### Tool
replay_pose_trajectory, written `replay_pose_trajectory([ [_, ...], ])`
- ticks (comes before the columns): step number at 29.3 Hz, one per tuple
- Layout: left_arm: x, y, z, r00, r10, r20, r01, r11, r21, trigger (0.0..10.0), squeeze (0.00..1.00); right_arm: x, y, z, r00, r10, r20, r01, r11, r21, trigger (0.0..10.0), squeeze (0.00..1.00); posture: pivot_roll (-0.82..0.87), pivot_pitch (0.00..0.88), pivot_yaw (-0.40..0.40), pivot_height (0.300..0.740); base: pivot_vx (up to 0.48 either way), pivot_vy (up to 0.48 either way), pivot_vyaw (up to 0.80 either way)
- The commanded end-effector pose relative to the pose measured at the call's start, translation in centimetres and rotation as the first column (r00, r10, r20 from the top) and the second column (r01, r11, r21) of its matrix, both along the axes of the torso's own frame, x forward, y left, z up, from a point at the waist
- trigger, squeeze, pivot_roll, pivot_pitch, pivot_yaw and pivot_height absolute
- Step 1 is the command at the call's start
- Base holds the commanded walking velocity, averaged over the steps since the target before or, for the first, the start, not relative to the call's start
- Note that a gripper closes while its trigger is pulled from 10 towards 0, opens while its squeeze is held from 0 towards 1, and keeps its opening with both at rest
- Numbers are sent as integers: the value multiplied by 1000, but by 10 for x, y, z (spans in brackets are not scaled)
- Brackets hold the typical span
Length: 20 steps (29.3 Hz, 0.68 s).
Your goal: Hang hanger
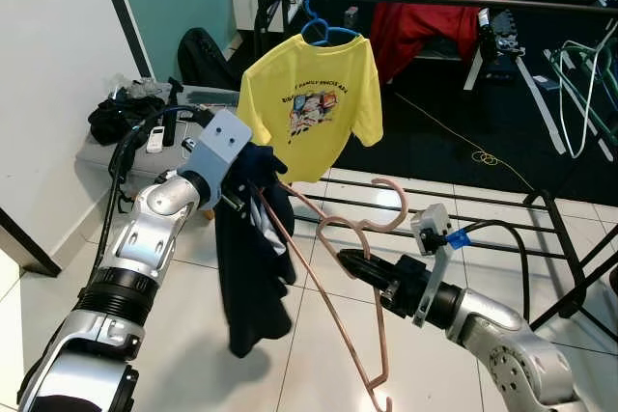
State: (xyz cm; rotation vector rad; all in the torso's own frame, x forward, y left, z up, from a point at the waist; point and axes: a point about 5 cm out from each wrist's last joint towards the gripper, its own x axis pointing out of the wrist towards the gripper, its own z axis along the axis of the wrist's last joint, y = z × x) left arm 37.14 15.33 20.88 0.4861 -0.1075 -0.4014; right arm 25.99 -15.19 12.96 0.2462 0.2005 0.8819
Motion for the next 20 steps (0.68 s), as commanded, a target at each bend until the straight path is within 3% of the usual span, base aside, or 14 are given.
replay_pose_trajectory([
  [1, -1, -2, 11, 999, -10, 47, 10, 1000, -18, 10000, 0, -1, -1, -8, 999, -20, -46, 21, 1000, 7, 10000, 0, -73, 110, 39, 740, 0, 0, 0],
  [9, -5, -8, 12, 997, -60, 51, 61, 998, -17, 10000, 0, 10, 6, -13, 989, -134, -56, 132, 991, -27, 10000, 0, -71, 112, 38, 740, 0, 0, 0],
  [14, -9, -11, 13, 993, -99, 65, 100, 995, -12, 10000, 0, 17, 7, -12, 979, -188, -75, 189, 982, 0, 10000, 0, -71, 111, 36, 740, 0, 0, 0],
  [16, -9, -11, 13, 993, -99, 65, 100, 995, -12, 10000, 0, 17, 7, -12, 979, -188, -75, 189, 982, 0, 10000, 0, -71, 111, 36, 740, 0, 0, 0],
  [20, -18, -27, 13, 971, -223, 84, 225, 974, -11, 10000, 0, 21, 11, -14, 983, -132, -127, 139, 989, 49, 10000, 0, -67, 105, 36, 740, 0, 0, 0],
])
